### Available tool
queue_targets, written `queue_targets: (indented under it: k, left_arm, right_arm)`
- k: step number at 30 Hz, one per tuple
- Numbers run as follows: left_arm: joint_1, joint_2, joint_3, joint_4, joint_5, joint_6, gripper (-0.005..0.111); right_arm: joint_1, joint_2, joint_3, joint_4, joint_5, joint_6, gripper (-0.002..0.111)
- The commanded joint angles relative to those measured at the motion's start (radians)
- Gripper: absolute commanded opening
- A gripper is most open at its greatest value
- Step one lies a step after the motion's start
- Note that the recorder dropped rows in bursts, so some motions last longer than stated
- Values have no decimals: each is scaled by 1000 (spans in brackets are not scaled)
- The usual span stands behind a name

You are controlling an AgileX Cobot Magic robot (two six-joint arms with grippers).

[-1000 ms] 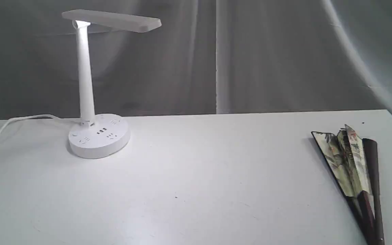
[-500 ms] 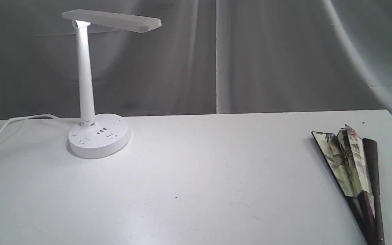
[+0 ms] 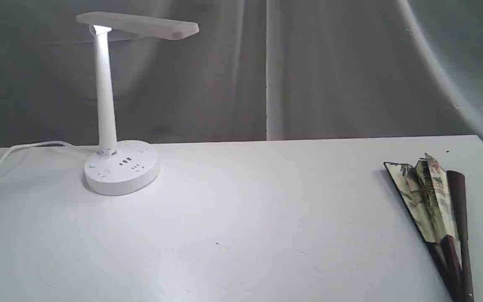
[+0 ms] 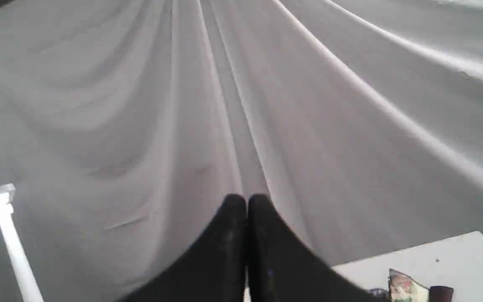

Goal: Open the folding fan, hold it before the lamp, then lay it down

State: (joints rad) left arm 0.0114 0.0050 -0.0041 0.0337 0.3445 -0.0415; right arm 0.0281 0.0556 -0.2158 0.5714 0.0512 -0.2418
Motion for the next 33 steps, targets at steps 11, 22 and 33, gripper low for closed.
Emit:
queue_targets:
  k: [11,22,33]
  left_arm:
    - [2,-5,4,-2,-12,-2,0]
    - [2,-5,4,59,-12,-2,0]
    - [2,-5,4,317,-113,-39,0]
  right_arm:
    - [-5,645,-130,-36,-51,-24,0]
    - [-5,1166,-399,-131,43,-24,0]
    - [-9,1484,-527,-151,59,-24,0]
